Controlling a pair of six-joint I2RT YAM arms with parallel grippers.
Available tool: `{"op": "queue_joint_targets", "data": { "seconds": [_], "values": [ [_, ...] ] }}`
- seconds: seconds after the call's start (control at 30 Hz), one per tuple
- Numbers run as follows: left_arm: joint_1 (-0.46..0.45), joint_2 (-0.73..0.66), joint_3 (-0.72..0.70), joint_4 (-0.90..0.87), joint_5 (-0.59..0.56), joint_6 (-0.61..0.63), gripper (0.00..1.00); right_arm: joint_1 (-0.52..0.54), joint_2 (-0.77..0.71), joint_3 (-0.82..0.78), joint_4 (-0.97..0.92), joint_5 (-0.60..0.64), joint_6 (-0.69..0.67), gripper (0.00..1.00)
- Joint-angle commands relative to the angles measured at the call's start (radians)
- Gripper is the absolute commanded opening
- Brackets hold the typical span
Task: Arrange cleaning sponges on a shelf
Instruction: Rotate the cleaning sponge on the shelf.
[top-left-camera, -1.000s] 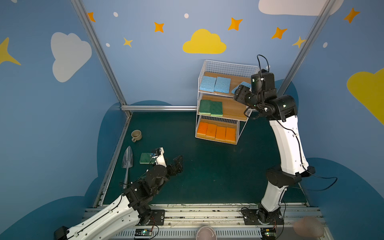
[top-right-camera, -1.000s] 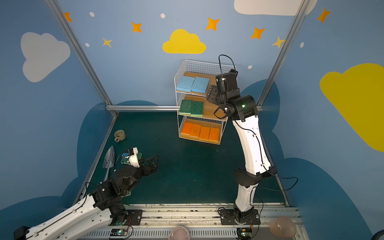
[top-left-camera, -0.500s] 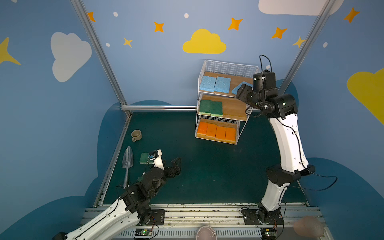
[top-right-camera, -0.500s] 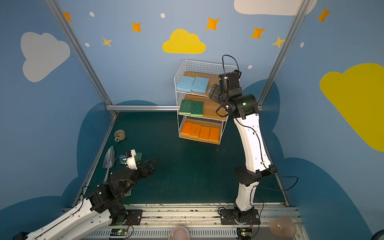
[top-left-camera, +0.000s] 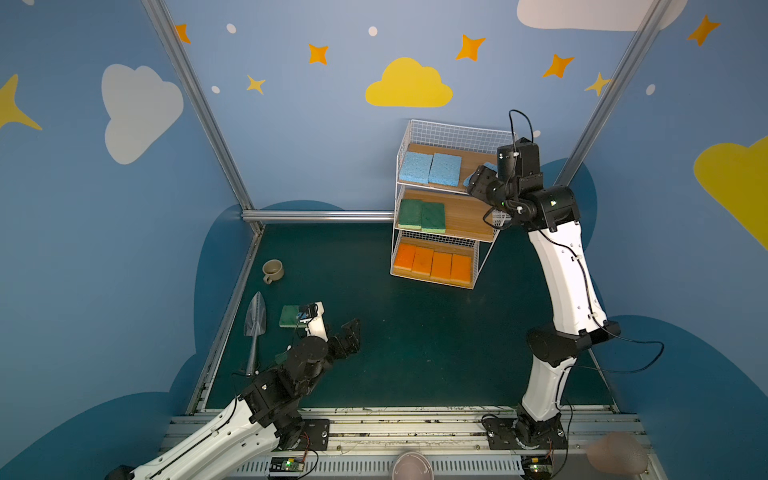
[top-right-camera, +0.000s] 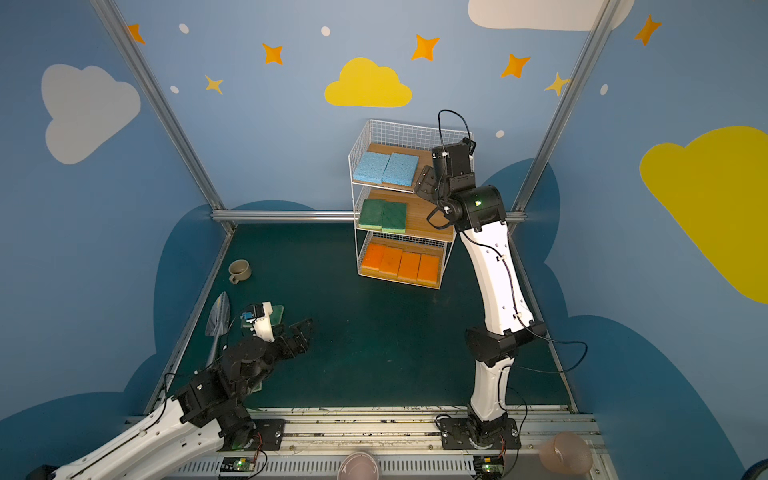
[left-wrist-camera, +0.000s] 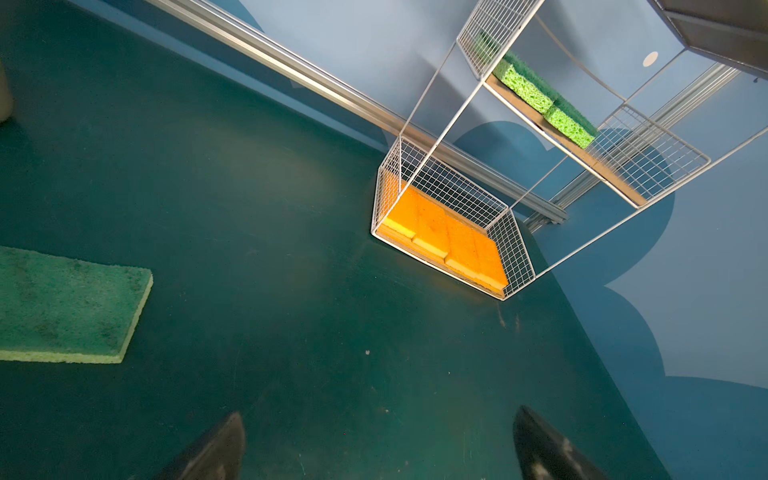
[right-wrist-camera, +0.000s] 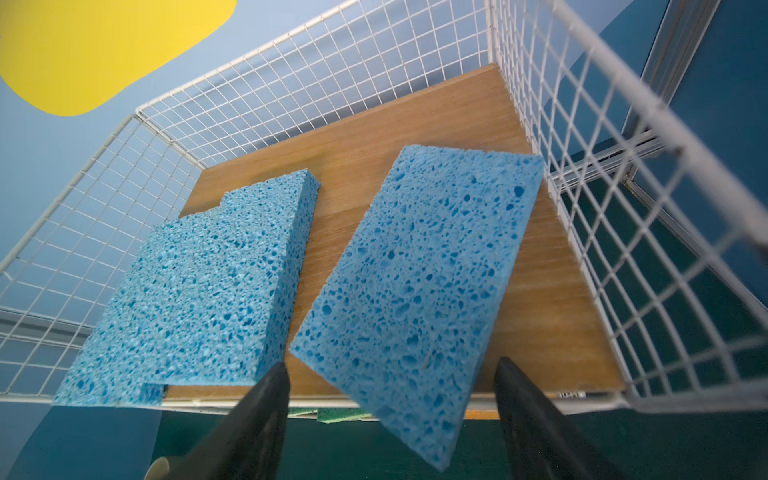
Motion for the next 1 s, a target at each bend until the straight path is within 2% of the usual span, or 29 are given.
{"op": "queue_joint_targets", "data": {
  "seconds": [0.0, 0.53, 0.77, 0.97],
  "values": [
    [0.006, -0.006, -0.008, -0.020, -0.015, -0.001, 0.99, -0.018, 0.025, -0.001, 0.018, 0.001, -0.025, 0.73],
    [0.008, 0.046, 0.006, -0.005, -0.016, -0.010, 1.00, -0.039, 0.042, -0.028, 0.037, -0.053, -0.137, 0.47],
    [0.009, 0.075, 0.019, 0.006, -0.008, -0.008, 1.00, -0.052, 0.044, -0.038, 0.036, -0.095, -0.202, 0.45],
    [0.010, 0.111, 0.041, 0.009, -0.003, -0.005, 0.99, -0.092, 0.041, -0.047, 0.045, -0.226, -0.245, 0.51]
  ]
}}
